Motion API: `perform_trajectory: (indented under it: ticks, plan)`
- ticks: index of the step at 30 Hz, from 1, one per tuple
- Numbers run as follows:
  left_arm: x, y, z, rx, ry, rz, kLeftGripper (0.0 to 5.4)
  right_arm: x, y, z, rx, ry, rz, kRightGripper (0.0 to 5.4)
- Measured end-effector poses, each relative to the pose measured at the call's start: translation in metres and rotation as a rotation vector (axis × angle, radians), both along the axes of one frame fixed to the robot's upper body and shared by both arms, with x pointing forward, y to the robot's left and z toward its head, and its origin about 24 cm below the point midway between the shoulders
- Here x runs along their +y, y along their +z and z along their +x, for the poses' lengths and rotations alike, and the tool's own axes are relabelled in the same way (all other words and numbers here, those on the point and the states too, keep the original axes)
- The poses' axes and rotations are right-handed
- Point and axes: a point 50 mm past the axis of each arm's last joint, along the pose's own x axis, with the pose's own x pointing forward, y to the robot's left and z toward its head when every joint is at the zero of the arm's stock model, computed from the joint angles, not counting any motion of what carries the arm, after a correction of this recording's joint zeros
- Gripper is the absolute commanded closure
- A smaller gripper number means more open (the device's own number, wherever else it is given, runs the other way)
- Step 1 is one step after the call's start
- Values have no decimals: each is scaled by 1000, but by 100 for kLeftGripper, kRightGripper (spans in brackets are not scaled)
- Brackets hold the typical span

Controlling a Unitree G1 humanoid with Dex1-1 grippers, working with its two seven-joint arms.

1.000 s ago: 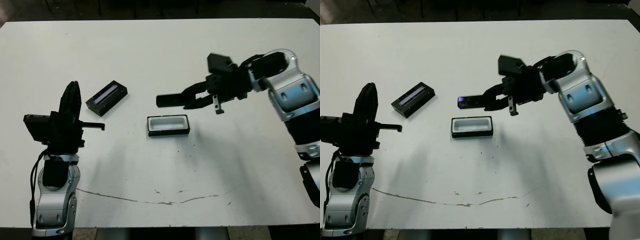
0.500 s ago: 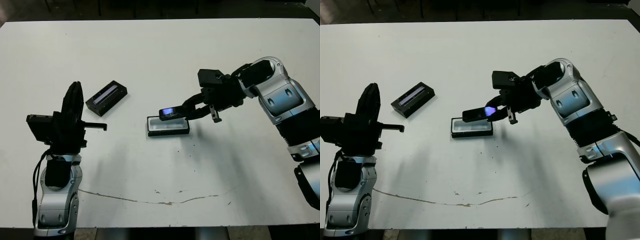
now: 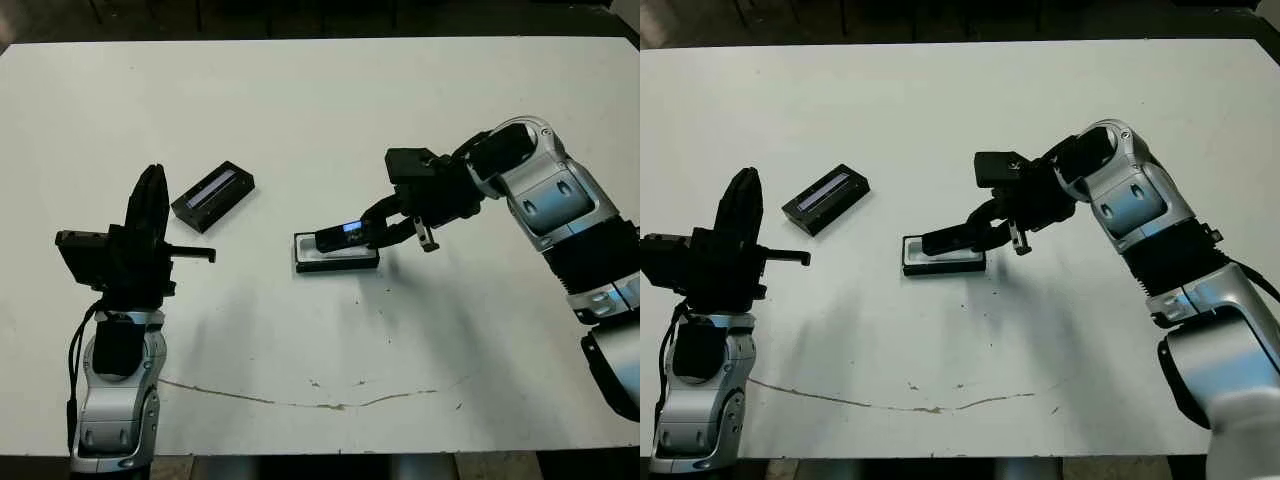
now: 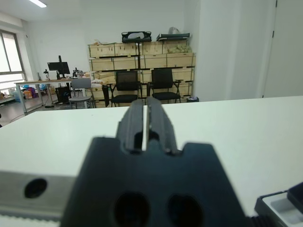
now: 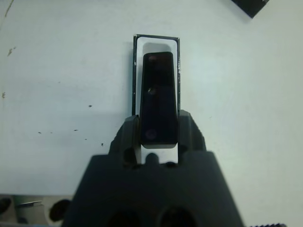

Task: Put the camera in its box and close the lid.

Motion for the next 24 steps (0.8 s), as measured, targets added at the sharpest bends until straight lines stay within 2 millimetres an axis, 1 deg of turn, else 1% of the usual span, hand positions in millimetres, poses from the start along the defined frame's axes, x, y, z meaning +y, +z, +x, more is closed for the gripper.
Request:
perform_trajectory:
  ticks: [11,24]
  plan:
    - [0,-2,-2,3,2,-6,540,5,-11,3,31,-6,-39,482]
    - [-1,-6,-4,21,-1,-13,540,17,-15,4,23,25,-45,482]
